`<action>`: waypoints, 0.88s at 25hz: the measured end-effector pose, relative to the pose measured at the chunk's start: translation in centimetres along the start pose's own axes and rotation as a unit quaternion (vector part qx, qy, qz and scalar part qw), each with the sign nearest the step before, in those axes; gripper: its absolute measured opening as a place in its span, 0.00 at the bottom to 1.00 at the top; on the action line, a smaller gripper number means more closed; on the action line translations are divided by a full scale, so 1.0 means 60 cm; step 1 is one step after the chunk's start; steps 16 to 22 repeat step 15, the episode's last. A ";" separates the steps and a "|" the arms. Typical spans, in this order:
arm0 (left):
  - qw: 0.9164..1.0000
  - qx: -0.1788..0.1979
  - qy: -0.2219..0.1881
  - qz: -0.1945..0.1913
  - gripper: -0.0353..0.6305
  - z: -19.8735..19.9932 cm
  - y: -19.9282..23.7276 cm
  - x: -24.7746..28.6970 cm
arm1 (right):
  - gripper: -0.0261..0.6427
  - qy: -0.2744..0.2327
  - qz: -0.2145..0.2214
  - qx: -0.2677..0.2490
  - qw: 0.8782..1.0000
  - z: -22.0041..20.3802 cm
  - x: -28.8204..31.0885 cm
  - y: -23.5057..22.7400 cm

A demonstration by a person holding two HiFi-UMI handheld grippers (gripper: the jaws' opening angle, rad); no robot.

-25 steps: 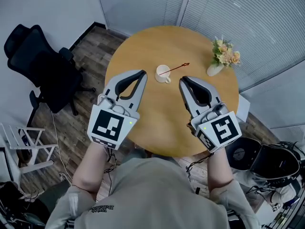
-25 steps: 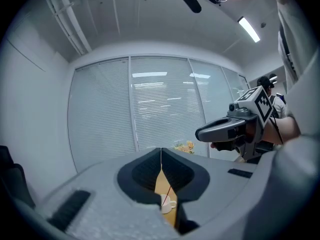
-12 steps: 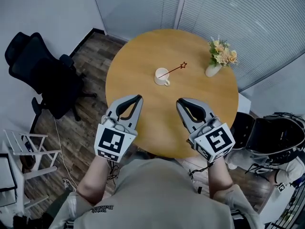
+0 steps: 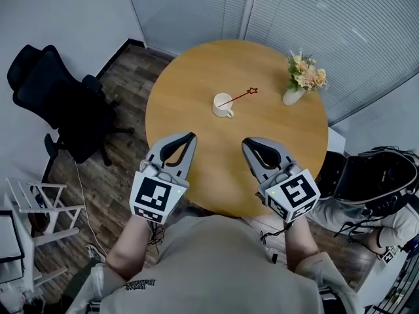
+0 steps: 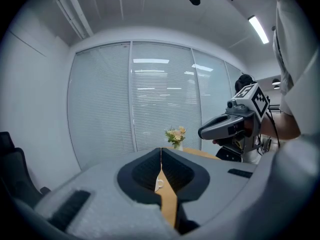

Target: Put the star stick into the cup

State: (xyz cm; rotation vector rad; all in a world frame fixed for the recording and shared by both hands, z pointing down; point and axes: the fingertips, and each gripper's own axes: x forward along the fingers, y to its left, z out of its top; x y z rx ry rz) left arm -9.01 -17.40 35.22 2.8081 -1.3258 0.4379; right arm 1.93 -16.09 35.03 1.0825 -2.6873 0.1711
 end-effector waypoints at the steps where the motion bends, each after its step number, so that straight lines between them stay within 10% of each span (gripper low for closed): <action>1: 1.000 0.000 -0.001 0.000 0.09 0.001 0.001 0.001 | 0.09 0.000 0.000 0.000 1.000 0.000 0.001 -0.001; 22: 1.000 0.006 -0.001 -0.010 0.09 0.017 -0.010 0.020 | 0.09 -0.003 -0.003 0.002 1.000 0.009 -0.002 -0.016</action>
